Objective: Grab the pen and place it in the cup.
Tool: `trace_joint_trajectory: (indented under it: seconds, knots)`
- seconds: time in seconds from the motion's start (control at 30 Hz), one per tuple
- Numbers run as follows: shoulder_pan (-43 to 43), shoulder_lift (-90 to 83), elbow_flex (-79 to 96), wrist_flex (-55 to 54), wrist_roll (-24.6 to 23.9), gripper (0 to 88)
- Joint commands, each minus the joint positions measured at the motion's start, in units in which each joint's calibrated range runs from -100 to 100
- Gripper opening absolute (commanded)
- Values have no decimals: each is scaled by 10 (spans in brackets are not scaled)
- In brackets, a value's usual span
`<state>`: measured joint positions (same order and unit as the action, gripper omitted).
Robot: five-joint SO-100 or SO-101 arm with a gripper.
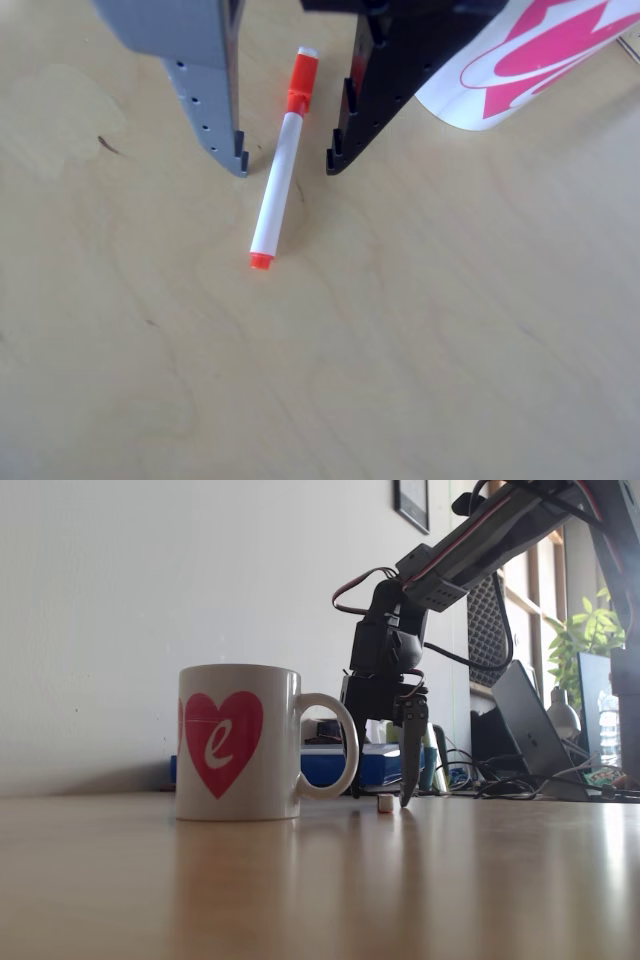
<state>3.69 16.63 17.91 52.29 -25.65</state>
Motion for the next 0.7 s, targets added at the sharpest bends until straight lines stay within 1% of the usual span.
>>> trace_joint_trajectory:
  seconds: [0.0,0.17,0.43,0.67]
  knots:
    - [3,6,-17,19,3,208]
    - [0,14,-22,44,3,208]
    - [1,64,-84,103,3,208]
    - [4,85,-109,123,3,208]
